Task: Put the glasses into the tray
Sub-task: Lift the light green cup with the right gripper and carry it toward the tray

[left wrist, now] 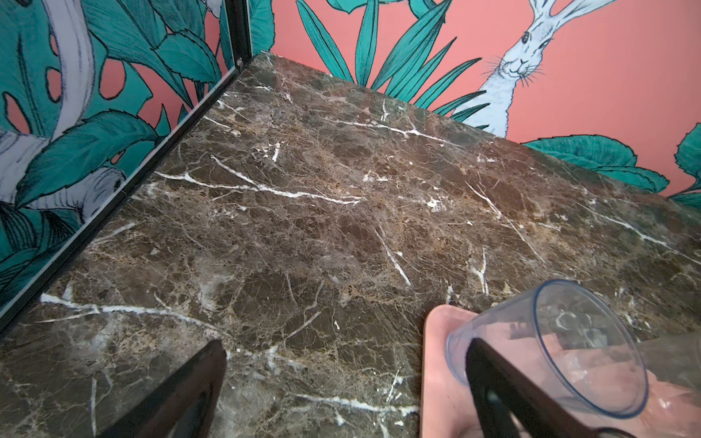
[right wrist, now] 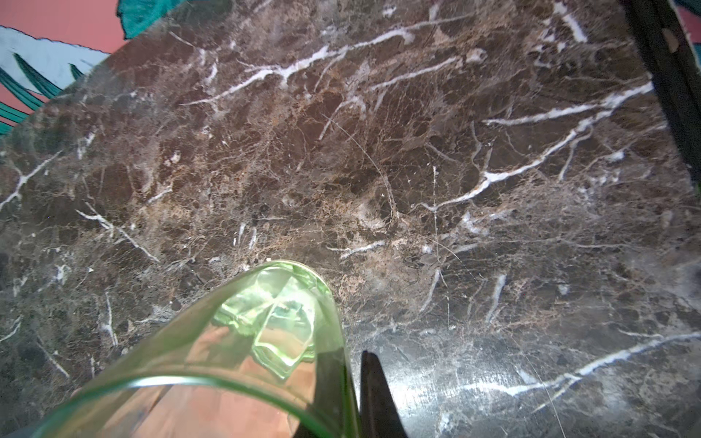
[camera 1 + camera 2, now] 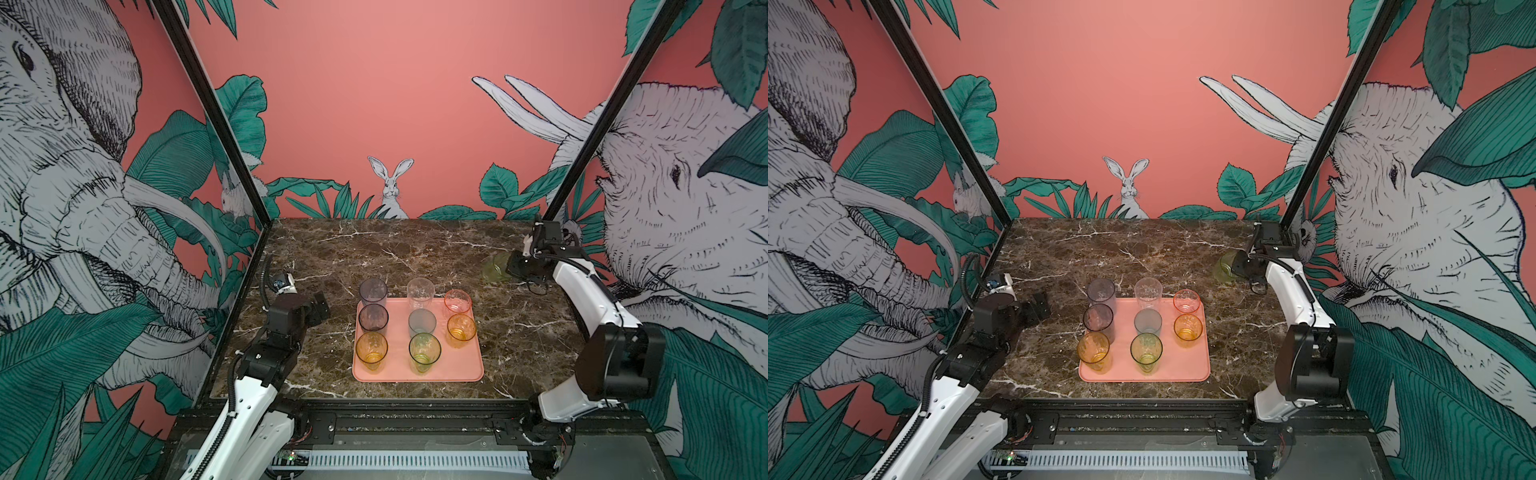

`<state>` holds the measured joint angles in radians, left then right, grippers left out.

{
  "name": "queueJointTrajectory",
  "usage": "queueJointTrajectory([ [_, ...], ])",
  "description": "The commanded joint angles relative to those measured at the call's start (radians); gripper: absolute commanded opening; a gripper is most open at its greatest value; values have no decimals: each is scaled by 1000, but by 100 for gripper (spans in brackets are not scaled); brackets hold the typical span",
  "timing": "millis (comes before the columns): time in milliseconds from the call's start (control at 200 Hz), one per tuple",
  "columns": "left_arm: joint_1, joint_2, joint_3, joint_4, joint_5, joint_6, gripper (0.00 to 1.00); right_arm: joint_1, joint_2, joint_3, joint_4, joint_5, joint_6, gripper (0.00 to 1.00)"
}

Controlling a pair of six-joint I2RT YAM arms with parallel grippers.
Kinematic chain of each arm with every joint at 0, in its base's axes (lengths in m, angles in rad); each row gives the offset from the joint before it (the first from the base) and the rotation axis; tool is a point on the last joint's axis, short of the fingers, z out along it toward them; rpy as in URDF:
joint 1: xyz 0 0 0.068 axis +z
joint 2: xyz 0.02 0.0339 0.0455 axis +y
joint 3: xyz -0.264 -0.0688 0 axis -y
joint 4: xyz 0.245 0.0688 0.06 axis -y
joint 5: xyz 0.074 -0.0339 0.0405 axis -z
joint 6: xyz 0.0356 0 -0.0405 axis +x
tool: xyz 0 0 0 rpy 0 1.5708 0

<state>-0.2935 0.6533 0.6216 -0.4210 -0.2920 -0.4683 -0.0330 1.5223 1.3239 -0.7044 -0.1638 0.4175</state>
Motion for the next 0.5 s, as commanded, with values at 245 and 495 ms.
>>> queueJointTrajectory([
  [245,5,18,10,-75,102,-8,99,9,-160,-5,-164,-14,-19,0],
  [495,5,4,-1,-101,128,-15,99,26,-256,15,-256,-15,-24,0],
])
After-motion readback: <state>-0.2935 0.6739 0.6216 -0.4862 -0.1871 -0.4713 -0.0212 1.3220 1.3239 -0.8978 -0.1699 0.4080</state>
